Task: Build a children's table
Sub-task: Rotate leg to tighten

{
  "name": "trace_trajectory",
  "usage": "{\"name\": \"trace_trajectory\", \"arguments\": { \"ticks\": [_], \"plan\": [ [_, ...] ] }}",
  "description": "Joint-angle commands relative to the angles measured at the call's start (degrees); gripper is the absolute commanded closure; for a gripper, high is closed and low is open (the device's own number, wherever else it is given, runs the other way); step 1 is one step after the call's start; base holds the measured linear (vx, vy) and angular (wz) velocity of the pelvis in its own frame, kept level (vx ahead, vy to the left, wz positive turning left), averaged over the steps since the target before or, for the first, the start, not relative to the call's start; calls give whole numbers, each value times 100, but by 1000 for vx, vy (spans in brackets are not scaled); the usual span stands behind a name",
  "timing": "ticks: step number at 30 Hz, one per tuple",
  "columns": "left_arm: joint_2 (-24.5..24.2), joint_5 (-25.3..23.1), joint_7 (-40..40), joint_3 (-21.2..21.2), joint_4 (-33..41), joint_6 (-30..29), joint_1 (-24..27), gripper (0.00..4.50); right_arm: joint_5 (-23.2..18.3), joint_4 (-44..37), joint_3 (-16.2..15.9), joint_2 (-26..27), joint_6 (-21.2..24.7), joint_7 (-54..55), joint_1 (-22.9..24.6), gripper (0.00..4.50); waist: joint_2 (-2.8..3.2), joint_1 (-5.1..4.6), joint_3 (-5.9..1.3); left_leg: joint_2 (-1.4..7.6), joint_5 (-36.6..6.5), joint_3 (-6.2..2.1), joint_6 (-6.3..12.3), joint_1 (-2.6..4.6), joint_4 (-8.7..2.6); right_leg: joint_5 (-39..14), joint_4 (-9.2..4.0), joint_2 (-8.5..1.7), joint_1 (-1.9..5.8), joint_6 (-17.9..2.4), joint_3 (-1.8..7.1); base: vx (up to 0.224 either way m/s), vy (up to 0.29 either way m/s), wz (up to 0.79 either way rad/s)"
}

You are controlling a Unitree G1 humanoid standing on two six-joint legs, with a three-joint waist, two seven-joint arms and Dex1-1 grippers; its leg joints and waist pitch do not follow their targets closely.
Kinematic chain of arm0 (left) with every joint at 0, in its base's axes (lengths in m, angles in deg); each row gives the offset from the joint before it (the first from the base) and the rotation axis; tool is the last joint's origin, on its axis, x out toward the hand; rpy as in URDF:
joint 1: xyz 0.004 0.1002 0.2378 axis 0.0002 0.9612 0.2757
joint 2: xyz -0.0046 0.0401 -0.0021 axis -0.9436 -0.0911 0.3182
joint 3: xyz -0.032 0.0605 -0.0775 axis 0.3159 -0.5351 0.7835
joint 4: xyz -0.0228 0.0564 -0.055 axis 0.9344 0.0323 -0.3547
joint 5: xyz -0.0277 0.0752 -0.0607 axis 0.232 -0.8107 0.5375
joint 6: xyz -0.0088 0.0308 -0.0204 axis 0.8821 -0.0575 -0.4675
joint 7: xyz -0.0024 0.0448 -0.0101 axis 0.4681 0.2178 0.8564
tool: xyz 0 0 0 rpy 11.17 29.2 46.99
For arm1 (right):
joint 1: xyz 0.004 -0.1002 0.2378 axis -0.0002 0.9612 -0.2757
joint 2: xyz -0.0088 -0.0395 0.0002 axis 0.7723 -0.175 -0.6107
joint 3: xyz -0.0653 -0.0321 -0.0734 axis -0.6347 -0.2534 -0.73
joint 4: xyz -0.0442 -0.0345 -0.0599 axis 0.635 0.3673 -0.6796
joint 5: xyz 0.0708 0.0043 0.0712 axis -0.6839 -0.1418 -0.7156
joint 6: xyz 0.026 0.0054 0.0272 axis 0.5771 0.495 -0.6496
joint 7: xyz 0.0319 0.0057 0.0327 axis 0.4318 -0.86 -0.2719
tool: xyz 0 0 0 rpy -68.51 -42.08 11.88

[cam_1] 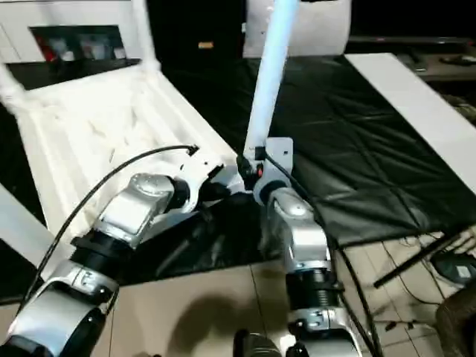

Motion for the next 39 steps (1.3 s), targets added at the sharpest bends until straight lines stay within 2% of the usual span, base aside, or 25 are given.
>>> {"name": "trace_trajectory", "arguments": {
  "ticks": [1, 2, 3, 4, 5, 7, 9, 10, 11, 13, 14, 16, 17, 20, 21, 25, 29, 32, 34, 37, 39],
  "plan": [
    [10, 41, -13, -98, 232, 266, -162, 450, -110, 8, -603, 83, -15, -543, 119, 162, 22, 69, -415, 250, -564, -78, 756, -38, -379, -1601, -293, -432, 392, -1173, 315, 0, 0, 0],
    [-64, 64, -125, -129, 282, 315, -104, 450, -73, -47, -655, -49, -107, -686, 170, 147, 24, 85, -437, 242, -335, -75, 841, -59, -361, -1342, -253, -429, 417, -1204, 318, 0, 0, 0],
    [-131, 91, -239, -153, 334, 360, -42, 450, -49, -105, -698, -200, -196, -850, 225, 136, 58, 111, -467, 241, -10, -80, 971, -75, -333, -892, -184, -420, 433, -1285, 319, 0, 0, 0],
    [-170, 100, -300, -164, 367, 372, -5, 450, -50, -145, -708, -283, -248, -973, 261, 136, 50, 110, -485, 248, 171, -77, 1060, -81, -314, -608, -143, -415, 429, -1351, 323, 0, 0, 0],
    [-241, 130, -447, -187, 401, 465, 55, 450, -108, -234, -684, -398, -272, -1162, 315, 127, 34, 113, -489, 249, 442, -71, 1253, -97, -289, -165, -81, -405, 416, -1492, 325, 0, 0, 0],
    [-341, 178, -671, -226, 435, 625, 132, 450, -201, -351, -637, -560, -307, -1428, 383, 101, 32, 142, -451, 249, 393, -60, 1462, -98, -281, -133, -86, -407, 399, -1595, 322, 0, 0, 0],
    [-578, 269, -1155, -328, 444, 1015, 255, 450, -377, -566, -613, -950, -356, -2047, 506, 88, 32, 192, -419, 252, -22, -54, 1372, -80, -301, -919, -188, -397, 409, -1436, 299, 0, 0, 0],
    [-778, 367, -1606, -418, 441, 1325, 329, 450, -589, -755, -595, -1317, -315, -2658, 600, 78, 15, 191, -410, 257, -148, -47, 1335, -78, -309, -1110, -206, -390, 404, -1397, 301, 0, 0, 0],
    [-827, 391, -1718, -446, 442, 1419, 345, 450, -633, -793, -593, -1398, -308, -2790, 619, 68, 29, 222, -391, 262, -279, -58, 1291, -72, -321, -1324, -237, -391, 403, -1318, 295, 0, 0, 0],
    [-926, 443, -1943, -510, 446, 1617, 377, 450, -730, -856, -606, -1569, -310, -3042, 655, 58, 47, 258, -381, 310, -503, -51, 1039, -14, -345, -1777, -269, -386, 339, -1182, 311, 0, 0, 0],
    [-1049, 462, -2182, -587, 457, 1628, 402, 450, -872, -976, -661, -1802, -322, -3461, 722, 51, 37, 291, -382, 308, -559, -50, 927, -8, -347, -1875, -268, -391, 344, -1155, 317, 0, 0, 0],
    [-1265, 464, -2598, -734, 467, 1801, 444, 450, -962, -1121, -757, -2199, -367, -4050, 826, 36, 51, 332, -361, 343, -601, -41, 875, 26, -358, -1805, -264, -394, 310, -1153, 341, 0, 0, 0],
    [-1305, 461, -2667, -757, 465, 1843, 444, 450, -972, -1119, -762, -2257, -370, -4142, 834, 29, 81, 364, -369, 347, -607, -52, 817, 14, -368, -1736, -234, -395, 326, -1188, 334, 0, 0, 0],
    [-1539, 419, -3082, -879, 387, 2161, 414, 450, -1051, -1052, -760, -2586, -382, -4709, 847, 7, 69, 418, -386, 344, -613, -45, 723, 39, -368, -1579, -219, -405, 325, -1245, 353, 0, 0, 0],
    [-1633, 414, -3283, -929, 315, 2359, 393, 450, -1141, -1012, -766, -2704, -374, -4955, 825, 7, 68, 423, -395, 335, -557, -53, 743, 15, -368, -1476, -203, -408, 350, -1264, 351, 0, 0, 0],
    [-1846, 408, -3757, -1085, 186, 2738, 347, 450, -1179, -847, -941, -2972, -433, -5450, 723, 7, 43, 435, -419, 321, -324, -48, 876, 0, -344, -1166, -151, -417, 363, -1354, 350, 0, 0, 0],
    [-1940, 366, -4053, -1213, 30, 3069, 229, 450, -943, -624, -1235, -3128, -710, -5743, 626, 7, 28, 482, -411, 323, -352, -35, 814, -3, -340, -1420, -174, -434, 363, -1286, 350, 0, 0, 0],
    [-1942, 391, -4260, -1266, -7, 3191, 162, 450, -943, -490, -1313, -3100, -811, -6006, 550, 7, 5, 530, -425, 333, -230, -28, 821, 5, -335, -1306, -147, -428, 358, -1310, 350, 0, 0, 0],
    [-1938, 402, -4357, -1281, -40, 3271, 133, 450, -983, -432, -1348, -3097, -857, -6137, 505, 40, -1, 552, -432, 347, -110, -27, 892, 5, -326, -1115, -108, -422, 357, -1364, 350, 0, 0, 0],
    [-1944, 405, -4484, -1331, -64, 3374, 105, 450, -1084, -348, -1364, -3066, -895, -6311, 431, 42, -4, 581, -439, 354, -42, -28, 945, 1, -318, -1054, -86, -437, 361, -1396, 345, 0, 0, 0],
    [-1941, 415, -4524, -1353, -90, 3420, 88, 450, -1153, -311, -1424, -3096, -866, -6463, 383, 71, -26, 594, -428, 349, -113, -17, 947, -6, -316, -1179, -107, -433, 361, -1369, 344, 0, 0, 0]
  ]
}}
